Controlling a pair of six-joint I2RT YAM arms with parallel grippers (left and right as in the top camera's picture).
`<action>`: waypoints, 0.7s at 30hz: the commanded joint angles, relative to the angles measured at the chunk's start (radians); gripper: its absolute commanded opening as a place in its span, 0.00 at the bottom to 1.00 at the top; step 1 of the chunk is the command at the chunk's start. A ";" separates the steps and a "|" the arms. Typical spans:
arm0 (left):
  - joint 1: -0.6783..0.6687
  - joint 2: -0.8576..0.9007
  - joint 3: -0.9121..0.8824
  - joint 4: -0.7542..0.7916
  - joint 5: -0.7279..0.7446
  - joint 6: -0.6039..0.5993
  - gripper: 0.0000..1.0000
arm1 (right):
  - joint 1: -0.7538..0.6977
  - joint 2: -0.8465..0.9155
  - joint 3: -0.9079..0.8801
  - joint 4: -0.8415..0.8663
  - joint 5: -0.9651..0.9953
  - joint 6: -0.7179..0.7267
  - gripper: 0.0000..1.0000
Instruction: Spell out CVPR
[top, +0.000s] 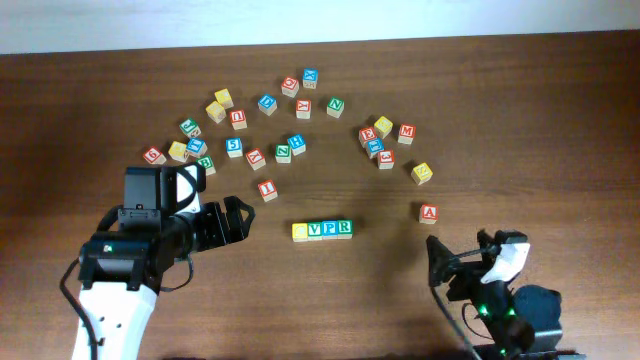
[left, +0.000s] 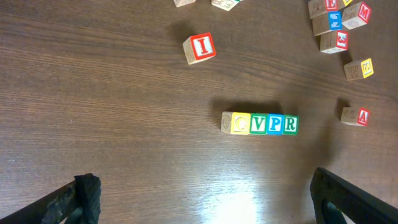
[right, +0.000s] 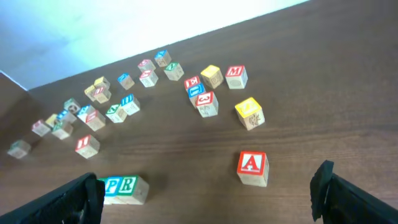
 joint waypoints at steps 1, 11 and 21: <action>0.004 -0.002 0.001 0.001 0.011 0.012 0.99 | -0.009 -0.041 -0.061 0.102 -0.008 -0.098 0.98; 0.004 -0.002 0.001 0.001 0.011 0.012 0.99 | -0.009 -0.041 -0.221 0.447 0.056 -0.150 0.98; 0.004 -0.002 0.001 0.001 0.011 0.012 0.99 | -0.009 -0.041 -0.221 0.423 0.076 -0.225 0.98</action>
